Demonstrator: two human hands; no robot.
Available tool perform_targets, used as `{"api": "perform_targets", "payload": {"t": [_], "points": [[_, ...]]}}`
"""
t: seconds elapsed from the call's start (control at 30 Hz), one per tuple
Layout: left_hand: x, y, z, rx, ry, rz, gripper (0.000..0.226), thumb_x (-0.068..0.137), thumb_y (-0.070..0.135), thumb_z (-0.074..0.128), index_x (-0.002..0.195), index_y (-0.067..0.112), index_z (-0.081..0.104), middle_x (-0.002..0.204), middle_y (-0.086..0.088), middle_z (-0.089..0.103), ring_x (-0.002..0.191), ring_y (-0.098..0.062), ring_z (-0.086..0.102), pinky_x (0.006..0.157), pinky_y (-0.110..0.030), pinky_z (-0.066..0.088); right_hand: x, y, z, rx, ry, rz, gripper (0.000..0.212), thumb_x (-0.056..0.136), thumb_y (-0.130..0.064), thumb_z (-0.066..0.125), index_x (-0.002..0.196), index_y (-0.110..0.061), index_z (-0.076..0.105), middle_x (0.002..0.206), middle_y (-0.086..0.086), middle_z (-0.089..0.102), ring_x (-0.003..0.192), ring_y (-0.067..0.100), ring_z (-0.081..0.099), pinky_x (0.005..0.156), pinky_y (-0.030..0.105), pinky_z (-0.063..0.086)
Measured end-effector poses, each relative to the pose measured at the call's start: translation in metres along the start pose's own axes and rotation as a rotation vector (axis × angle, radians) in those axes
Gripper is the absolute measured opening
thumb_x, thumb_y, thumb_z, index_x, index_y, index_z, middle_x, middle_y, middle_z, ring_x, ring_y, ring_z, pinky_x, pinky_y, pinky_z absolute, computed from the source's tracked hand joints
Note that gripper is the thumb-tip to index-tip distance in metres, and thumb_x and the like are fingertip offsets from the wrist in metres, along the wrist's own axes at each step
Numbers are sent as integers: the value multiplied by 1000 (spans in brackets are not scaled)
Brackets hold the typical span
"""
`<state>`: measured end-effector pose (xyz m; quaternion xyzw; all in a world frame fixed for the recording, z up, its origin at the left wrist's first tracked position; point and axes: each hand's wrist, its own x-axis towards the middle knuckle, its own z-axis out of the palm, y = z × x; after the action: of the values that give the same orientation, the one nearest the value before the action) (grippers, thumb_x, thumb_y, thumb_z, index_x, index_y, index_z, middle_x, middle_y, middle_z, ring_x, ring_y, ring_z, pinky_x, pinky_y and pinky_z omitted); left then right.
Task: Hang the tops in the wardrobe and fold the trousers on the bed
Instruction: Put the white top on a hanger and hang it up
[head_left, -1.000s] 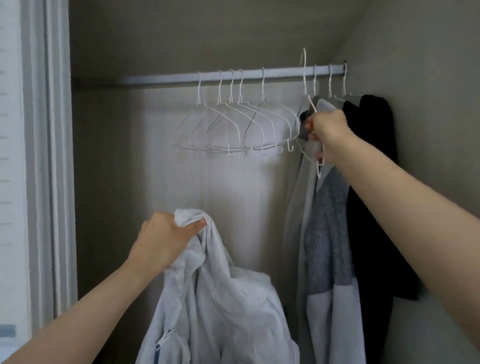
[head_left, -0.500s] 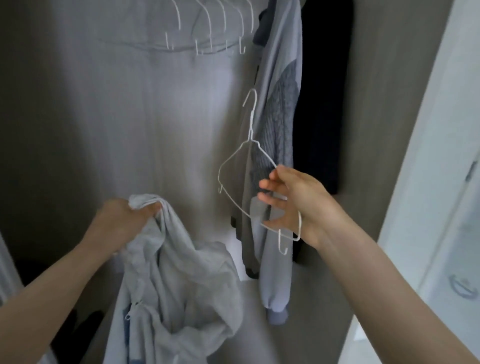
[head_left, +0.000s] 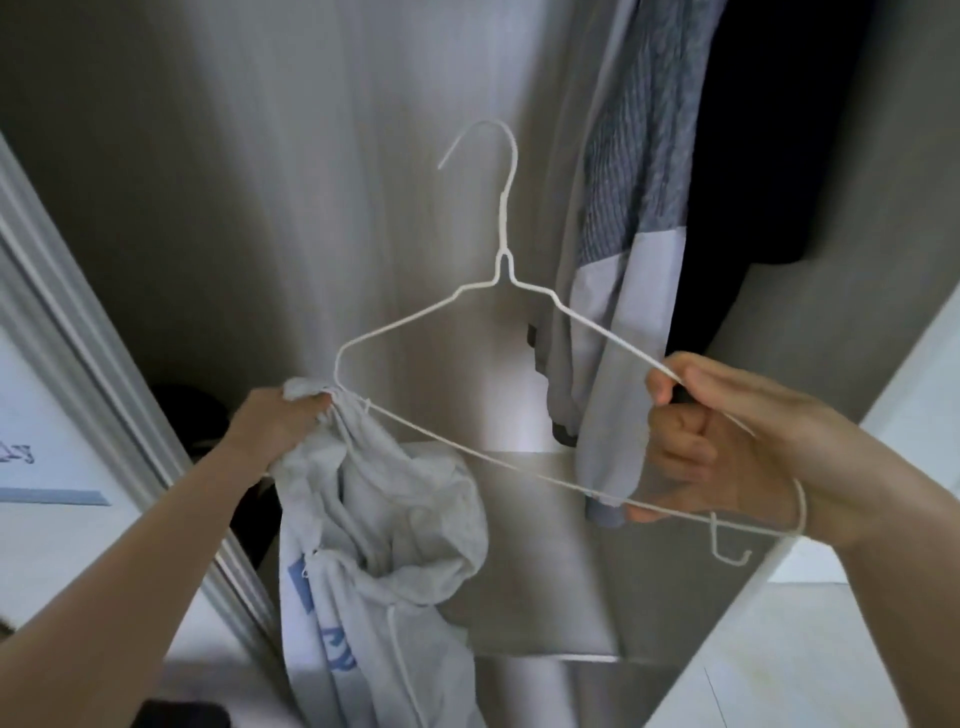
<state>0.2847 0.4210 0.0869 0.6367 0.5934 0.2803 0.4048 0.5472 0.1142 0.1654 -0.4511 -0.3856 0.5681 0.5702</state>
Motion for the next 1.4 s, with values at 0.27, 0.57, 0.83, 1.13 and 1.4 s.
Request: {"api": "perform_targets", "payload": {"t": [0.27,0.57,0.83,1.13,1.4], "points": [[-16,-15,3,-101,-97,-50,21,85,29,73,90,10,67,88,-11,67,76,-24,64,77,-34,50,44,52,-11,-184,-182,229,34,83,-44,67,95,-14,57,65,6,41,59,15,42,83,57,44],[-88,25,37,-77,-432,191,38,63,37,82,93,15,75,99,-9,73,91,-20,70,84,-35,53,99,149,21,-846,-29,265,14,88,-8,52,91,-3,65,81,6,70,75,24,67,75,34,58],[-130,-2,59,142,-446,477,33,77,16,80,107,22,67,91,9,72,84,-1,67,70,-15,51,71,176,34,-482,476,-164,44,80,-17,72,49,-5,44,50,0,37,50,8,34,52,19,30],[-193,-53,93,175,-580,454,69,78,15,74,138,29,42,109,15,61,99,-2,60,87,-25,51,55,193,39,-57,648,-352,48,92,-5,58,46,-17,50,45,-8,43,48,4,38,50,17,38],[-193,-51,59,518,74,839,41,80,68,49,90,30,62,101,9,53,96,-15,45,90,-27,32,44,176,39,-115,587,-481,45,77,-6,53,38,-27,50,41,-13,42,42,4,37,48,18,34]]}}
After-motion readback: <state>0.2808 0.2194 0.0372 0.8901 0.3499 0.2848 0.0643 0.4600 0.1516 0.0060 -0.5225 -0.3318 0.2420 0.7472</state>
